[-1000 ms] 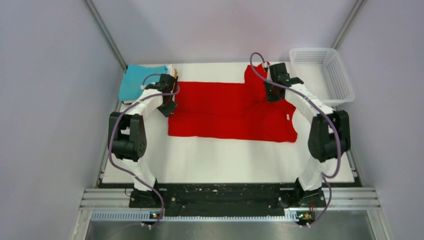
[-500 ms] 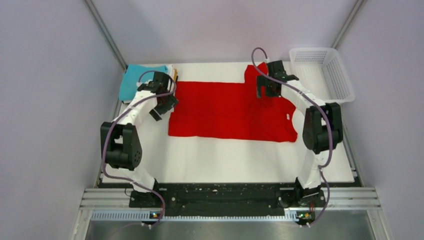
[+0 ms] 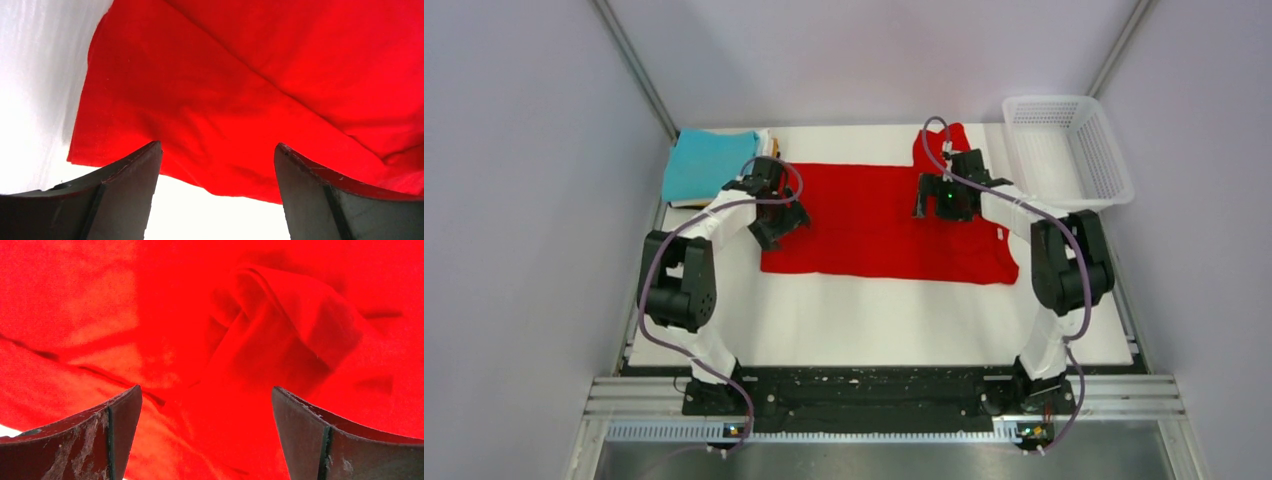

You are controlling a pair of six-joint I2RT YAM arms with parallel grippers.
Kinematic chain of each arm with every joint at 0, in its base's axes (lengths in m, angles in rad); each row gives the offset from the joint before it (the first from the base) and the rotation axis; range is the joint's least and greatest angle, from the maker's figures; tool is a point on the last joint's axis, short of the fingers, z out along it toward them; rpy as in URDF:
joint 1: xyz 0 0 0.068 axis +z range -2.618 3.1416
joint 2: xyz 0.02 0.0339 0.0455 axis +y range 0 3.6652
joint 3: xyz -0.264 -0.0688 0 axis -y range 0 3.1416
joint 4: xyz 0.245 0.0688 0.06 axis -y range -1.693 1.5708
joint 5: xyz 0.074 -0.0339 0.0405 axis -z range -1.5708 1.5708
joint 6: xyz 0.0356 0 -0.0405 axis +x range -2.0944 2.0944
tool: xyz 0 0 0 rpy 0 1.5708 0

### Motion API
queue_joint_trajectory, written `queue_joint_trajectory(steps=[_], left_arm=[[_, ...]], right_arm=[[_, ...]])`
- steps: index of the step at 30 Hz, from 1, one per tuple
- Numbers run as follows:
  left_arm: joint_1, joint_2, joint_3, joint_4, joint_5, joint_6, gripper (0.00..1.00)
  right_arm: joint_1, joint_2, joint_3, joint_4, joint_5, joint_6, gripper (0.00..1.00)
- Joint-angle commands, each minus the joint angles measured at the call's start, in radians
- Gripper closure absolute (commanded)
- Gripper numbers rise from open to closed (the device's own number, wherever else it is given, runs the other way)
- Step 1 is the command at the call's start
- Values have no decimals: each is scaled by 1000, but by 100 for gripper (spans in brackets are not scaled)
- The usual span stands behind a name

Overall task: Fold and stack the t-shirts
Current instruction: Fold the flattened tshirt in 1/3 of the way

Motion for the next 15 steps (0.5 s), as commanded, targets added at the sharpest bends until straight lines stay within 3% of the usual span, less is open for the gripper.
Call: queue_joint_trajectory(steps=[1,9,15], left_arm=[[5,30,-52,70,33,22,13],[8,92,-84,59,-6,50,13],[8,96,-81,53,-37,58,13]], right_arm=[[9,95,82,148,89,36,1],[2,247,292,187,517,-66,1],[2,287,379,167,490,-120,1]])
